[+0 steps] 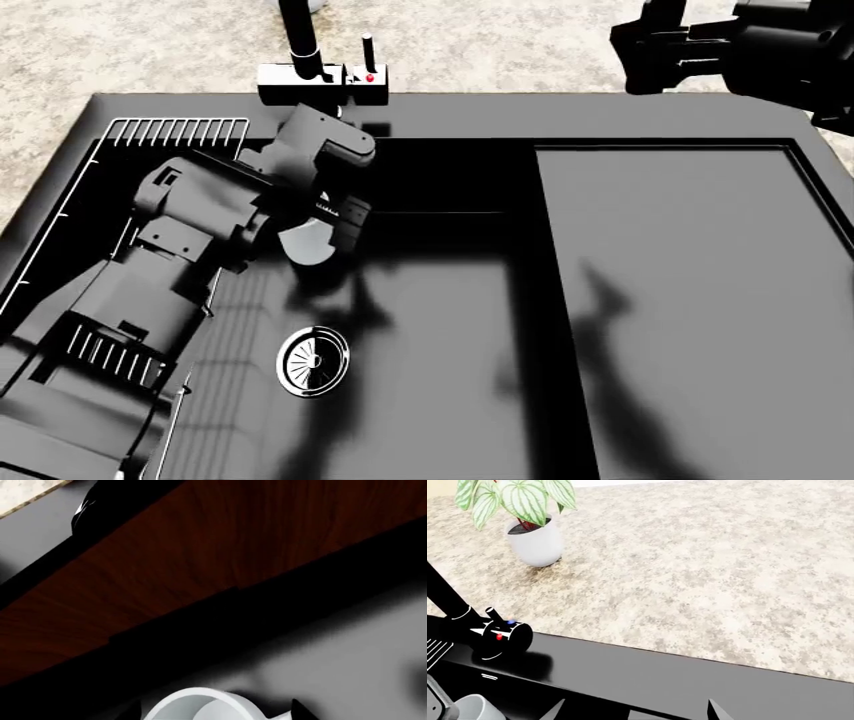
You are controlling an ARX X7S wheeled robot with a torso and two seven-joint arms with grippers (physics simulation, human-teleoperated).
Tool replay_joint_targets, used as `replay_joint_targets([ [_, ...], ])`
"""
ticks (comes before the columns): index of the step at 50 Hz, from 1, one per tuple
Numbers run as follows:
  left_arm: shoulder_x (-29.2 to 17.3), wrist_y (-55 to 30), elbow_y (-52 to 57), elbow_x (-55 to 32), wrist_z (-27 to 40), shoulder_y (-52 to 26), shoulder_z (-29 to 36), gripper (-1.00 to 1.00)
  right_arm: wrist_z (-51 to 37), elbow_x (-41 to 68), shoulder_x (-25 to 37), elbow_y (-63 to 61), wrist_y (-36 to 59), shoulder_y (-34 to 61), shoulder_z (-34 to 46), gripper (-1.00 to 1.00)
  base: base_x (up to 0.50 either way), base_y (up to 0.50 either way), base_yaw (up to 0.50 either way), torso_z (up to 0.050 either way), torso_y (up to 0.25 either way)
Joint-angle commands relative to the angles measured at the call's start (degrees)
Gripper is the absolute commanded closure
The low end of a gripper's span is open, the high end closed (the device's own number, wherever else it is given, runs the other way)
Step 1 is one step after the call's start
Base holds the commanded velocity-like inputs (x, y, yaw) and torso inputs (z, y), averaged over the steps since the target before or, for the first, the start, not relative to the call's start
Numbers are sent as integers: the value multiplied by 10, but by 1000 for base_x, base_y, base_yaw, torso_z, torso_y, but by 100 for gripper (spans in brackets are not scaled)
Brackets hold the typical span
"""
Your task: Pick the cup and bowl from the sink and place them on the counter for drying.
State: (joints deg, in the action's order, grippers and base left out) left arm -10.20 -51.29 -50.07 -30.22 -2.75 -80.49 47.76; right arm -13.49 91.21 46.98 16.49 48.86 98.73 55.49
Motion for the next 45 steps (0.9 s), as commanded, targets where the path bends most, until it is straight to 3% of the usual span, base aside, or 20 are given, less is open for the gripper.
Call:
replay_joint_targets([
  [1,-24,-10,-42,-21,18,45,11,-100,-4,4,1,-1,1,1,-1,-100,0,3,4,0,0],
  [12,-23,-22,-46,-37,-3,59,6,-100,-3,6,0,2,7,3,0,-100,0,1,2,0,-6],
  [13,-30,-28,-35,-43,-6,61,2,100,-4,7,0,2,6,2,-1,-100,0,0,3,0,0],
  [27,-30,-30,-32,-48,2,49,-8,100,-8,7,0,1,5,1,-3,-100,0,0,3,0,-6],
  [37,-48,-71,47,-71,23,42,-26,100,-9,5,1,0,3,0,-4,-100,-2,1,4,0,-3],
  [45,-75,-145,183,-114,51,18,-52,100,-9,6,1,0,3,-1,-5,-100,-1,0,1,0,-1],
])
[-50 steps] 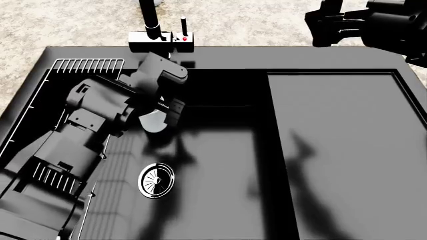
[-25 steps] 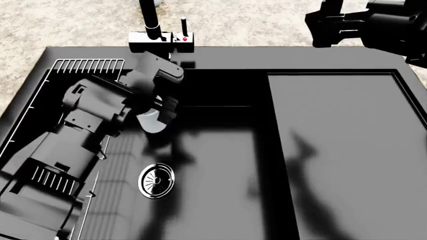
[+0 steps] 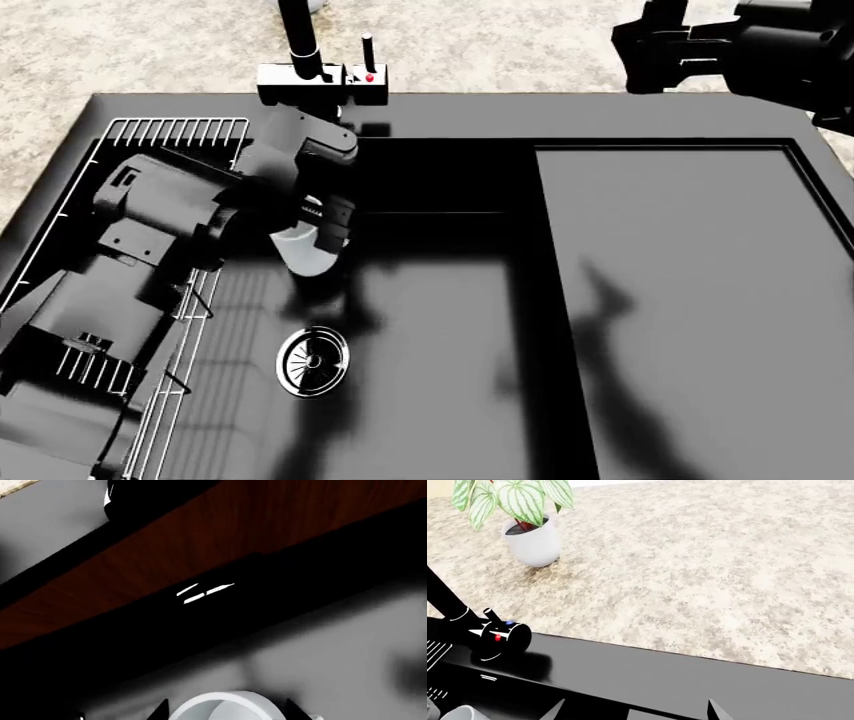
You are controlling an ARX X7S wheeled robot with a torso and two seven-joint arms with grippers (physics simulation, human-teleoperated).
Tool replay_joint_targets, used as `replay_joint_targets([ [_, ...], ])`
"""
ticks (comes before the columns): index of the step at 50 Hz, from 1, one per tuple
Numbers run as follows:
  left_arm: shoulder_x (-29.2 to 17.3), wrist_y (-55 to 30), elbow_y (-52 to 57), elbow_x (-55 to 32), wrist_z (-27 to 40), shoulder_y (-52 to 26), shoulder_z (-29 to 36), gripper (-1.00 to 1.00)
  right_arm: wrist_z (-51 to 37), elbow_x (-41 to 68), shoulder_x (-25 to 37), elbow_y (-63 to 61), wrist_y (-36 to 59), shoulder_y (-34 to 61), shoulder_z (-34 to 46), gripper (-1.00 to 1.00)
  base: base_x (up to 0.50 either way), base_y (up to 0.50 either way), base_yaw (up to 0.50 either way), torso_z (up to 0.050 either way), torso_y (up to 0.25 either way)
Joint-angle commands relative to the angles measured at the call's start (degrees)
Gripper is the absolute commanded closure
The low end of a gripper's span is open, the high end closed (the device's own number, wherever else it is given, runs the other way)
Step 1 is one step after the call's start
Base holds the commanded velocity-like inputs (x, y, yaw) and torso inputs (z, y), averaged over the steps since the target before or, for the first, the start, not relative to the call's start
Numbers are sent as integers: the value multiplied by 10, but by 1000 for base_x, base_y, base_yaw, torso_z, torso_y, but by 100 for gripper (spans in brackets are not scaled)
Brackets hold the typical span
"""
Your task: Pick the cup and bowl from the sink and place them on the counter for drying.
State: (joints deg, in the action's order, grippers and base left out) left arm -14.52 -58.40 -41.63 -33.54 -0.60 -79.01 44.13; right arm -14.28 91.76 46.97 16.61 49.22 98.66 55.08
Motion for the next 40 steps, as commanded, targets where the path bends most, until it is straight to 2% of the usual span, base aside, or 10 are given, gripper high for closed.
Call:
replay_joint_targets([
  [1,-36,-80,112,-84,30,1,-16,100,0,1,1,-1,-1,-1,-1,-100,0,0,0,0,0],
  [19,-64,-150,228,-123,20,-52,-16,100,26,-13,1,-4,-1,2,3,-100,0,0,0,0,0],
  [20,-71,-158,242,-129,21,-50,-17,100,37,-39,56,-87,-87,-84,2,-100,0,0,0,0,0],
  [21,-73,-161,248,-133,24,-47,-21,100,33,-42,58,-94,-107,-128,3,-100,0,0,0,0,0],
  [27,-95,-193,307,-163,54,-12,-45,100,36,-57,66,-120,-160,-158,-10,-100,0,0,0,0,0],
  [40,-111,-225,343,-195,75,-19,-74,100,24,-49,72,-127,-137,-152,-6,-100,0,0,0,0,0],
])
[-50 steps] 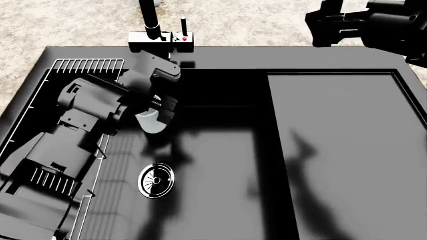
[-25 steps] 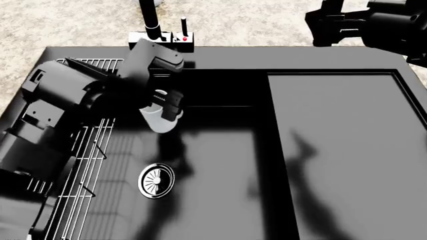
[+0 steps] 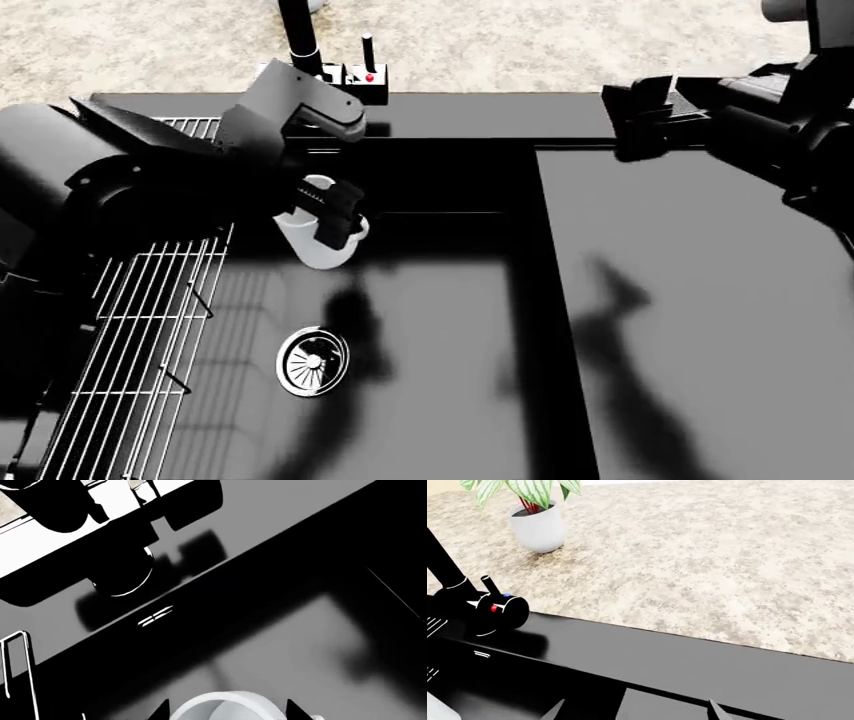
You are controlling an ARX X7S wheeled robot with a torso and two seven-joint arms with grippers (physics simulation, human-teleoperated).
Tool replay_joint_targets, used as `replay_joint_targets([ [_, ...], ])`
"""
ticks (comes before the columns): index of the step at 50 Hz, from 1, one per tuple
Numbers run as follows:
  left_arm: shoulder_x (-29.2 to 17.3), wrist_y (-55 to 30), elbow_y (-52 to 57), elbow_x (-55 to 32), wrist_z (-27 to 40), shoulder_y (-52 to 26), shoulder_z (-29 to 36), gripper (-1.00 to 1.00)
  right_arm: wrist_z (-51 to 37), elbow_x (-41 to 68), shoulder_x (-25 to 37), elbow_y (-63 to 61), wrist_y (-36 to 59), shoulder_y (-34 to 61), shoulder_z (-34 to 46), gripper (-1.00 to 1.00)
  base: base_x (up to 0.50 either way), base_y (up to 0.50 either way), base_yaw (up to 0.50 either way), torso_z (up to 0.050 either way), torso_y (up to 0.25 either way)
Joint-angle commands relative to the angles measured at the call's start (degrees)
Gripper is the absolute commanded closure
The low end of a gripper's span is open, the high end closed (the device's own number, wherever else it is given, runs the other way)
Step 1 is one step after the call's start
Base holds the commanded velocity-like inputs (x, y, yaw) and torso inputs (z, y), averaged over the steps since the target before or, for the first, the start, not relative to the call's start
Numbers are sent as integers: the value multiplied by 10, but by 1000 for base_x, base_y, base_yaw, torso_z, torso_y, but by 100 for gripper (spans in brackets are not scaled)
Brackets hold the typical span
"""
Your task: Pick the cup and bowl from the sink and place them on the counter for drying.
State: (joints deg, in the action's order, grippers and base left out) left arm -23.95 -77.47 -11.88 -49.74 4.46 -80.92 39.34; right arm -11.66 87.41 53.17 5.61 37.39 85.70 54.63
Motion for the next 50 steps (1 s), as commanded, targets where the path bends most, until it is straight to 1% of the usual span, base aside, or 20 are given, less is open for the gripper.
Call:
replay_joint_targets([
  [1,-103,-120,62,-119,110,-36,-83,100,-5,1,13,-23,-4,-19,2,-100,0,0,0,0,0],
  [2,-132,-124,58,-205,196,-58,-77,100,-3,1,10,-18,-3,-18,3,-100,0,3,4,0,0],
  [3,-140,-123,51,-291,236,-70,-69,100,-2,0,9,-15,-1,-17,4,-100,0,3,3,0,0],
  [5,-146,-120,42,-329,262,-92,-70,100,-1,-2,6,-10,1,-14,4,-100,0,3,0,0,0],
  [7,-153,-118,32,-340,265,-117,-64,100,0,-3,4,-6,1,-14,5,-100,0,3,0,0,0],
  [14,-168,-110,22,-356,268,-155,-41,100,1,-1,0,-3,1,-18,5,-100,0,0,0,0,0],
  [19,-181,-108,20,-320,252,-185,2,100,1,1,4,-6,-1,-24,5,-100,0,0,0,0,0],
  [21,-197,-101,15,-318,235,-197,1,100,1,1,5,-6,-5,-28,4,-100,0,0,0,0,0],
  [23,-215,-112,20,-309,226,-203,22,100,6,-4,4,2,-4,-29,7,-100,0,0,0,0,0],
  [27,-246,-117,37,-309,236,-209,51,100,5,-3,3,4,-5,-28,5,-100,0,0,0,0,0],
  [28,-260,-119,43,-310,224,-219,61,100,5,-3,1,5,-4,-27,6,-100,0,0,0,0,0],
  [31,-265,-115,35,-305,232,-235,87,100,6,-3,-2,6,1,-24,8,-100,0,0,0,0,0],
  [33,-284,-118,41,-292,220,-249,115,100,4,-1,-1,4,1,-24,6,-100,0,0,0,0,0],
  [39,-347,-116,50,-284,201,-265,157,100,3,-1,0,3,-1,-30,7,-100,0,0,0,0,0],
  [41,-359,-118,61,-281,209,-273,170,100,4,-1,-2,5,0,-29,7,-100,0,0,0,0,0],
  [45,-387,-122,71,-336,228,-324,223,100,5,-2,-4,8,2,-27,7,-100,0,0,0,0,0],
  [47,-402,-122,69,-382,270,-349,249,100,4,-1,-3,5,2,-27,6,-100,0,0,0,0,0],
  [48,-405,-121,76,-446,334,-349,256,100,2,1,-2,3,2,-28,6,-100,0,0,0,0,0],
  [49,-430,-125,91,-460,325,-410,320,100,2,1,-2,3,4,-29,7,-100,0,0,0,0,0],
  [50,-437,-123,91,-473,330,-428,338,100,3,1,-3,5,3,-29,7,-100,0,0,0,0,0],
])
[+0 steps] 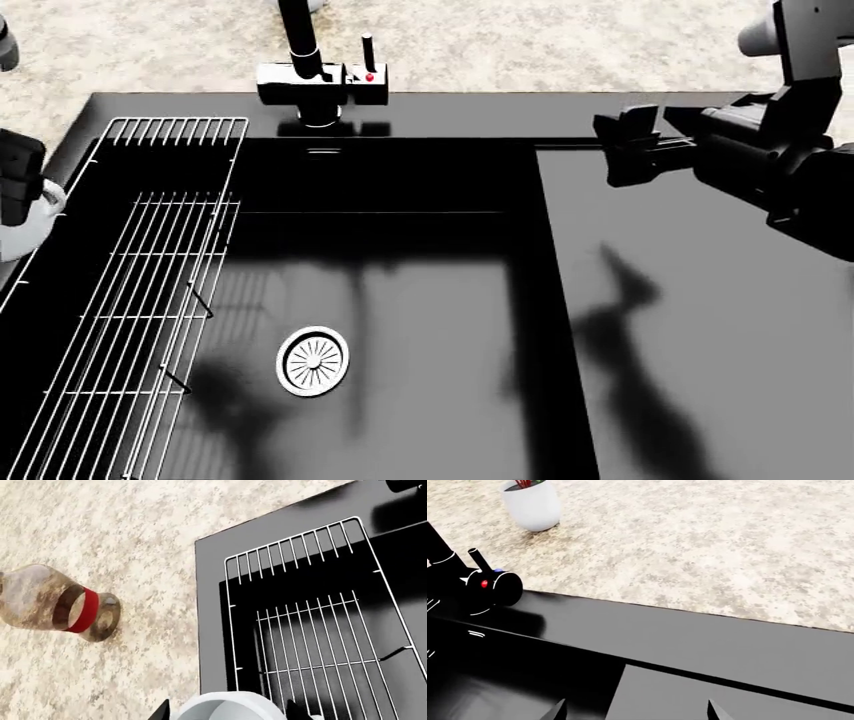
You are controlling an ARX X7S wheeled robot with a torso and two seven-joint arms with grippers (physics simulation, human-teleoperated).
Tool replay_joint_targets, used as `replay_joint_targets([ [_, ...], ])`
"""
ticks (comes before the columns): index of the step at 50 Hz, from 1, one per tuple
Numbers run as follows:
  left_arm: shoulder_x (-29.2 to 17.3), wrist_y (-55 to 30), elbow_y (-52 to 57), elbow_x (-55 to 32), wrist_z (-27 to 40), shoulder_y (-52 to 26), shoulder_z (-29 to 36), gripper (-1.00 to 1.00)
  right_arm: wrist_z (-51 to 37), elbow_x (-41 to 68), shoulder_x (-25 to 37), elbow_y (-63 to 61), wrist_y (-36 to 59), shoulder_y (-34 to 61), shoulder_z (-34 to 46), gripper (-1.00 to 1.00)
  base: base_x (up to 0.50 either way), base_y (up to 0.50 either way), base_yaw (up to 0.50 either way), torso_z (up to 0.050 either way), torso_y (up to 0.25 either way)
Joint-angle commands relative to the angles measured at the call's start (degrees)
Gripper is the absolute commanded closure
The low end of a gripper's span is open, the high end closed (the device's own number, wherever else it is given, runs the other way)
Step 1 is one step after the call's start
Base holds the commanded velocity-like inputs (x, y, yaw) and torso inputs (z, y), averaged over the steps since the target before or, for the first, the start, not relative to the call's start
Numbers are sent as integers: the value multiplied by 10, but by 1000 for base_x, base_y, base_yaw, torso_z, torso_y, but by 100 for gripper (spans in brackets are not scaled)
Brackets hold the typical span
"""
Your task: Pick the cup and bowl from the sink and place them on the counter for drying.
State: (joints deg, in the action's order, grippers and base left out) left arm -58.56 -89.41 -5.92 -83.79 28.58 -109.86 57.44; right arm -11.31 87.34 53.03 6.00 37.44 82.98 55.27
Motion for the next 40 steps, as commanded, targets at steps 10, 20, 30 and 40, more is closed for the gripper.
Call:
replay_joint_targets([
  [10,-181,-6,79,-288,220,-250,288,100,1,1,-3,-3,12,7,1,-100,0,0,0,0,0],
  [20,-311,-6,144,-616,569,-248,277,100,10,-5,-16,9,1,-7,5,-100,0,0,0,0,0],
  [30,-314,-6,73,-611,614,-207,219,100,27,-19,-46,38,5,7,12,-100,0,0,0,0,0],
  [40,-314,-6,39,-575,614,-187,202,100,23,-17,-44,34,1,-3,11,-100,0,0,0,0,0],
])
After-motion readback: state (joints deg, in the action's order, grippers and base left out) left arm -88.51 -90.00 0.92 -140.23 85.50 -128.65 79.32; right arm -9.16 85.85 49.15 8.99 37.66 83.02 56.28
